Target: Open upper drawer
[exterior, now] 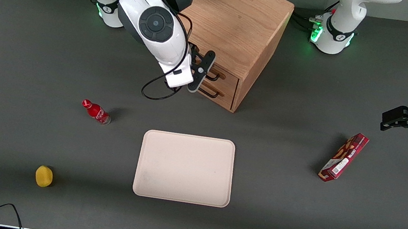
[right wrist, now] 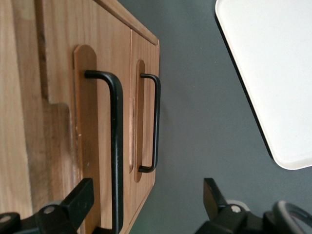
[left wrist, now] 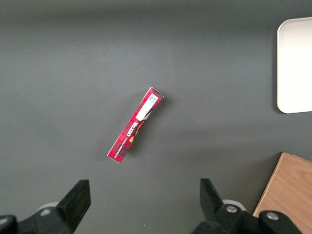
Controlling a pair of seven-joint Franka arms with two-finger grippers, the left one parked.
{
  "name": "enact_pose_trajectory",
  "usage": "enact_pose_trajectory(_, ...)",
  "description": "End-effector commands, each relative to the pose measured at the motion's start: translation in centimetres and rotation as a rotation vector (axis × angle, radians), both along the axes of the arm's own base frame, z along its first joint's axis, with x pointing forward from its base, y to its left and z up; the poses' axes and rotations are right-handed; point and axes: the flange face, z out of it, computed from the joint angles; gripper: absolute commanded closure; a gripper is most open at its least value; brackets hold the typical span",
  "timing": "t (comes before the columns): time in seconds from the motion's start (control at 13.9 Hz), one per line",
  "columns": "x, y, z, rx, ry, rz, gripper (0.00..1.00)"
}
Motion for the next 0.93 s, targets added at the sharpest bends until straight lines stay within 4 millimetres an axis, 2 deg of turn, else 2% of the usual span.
enact_pose_trajectory(0.0, -0.5, 1.2, -0.4, 0.013, 0.017, -0.036, 0.00)
enact_pose_trajectory(0.86, -1.1, 1.6, -2.4, 0.025, 0.036, -0.043, 0.00)
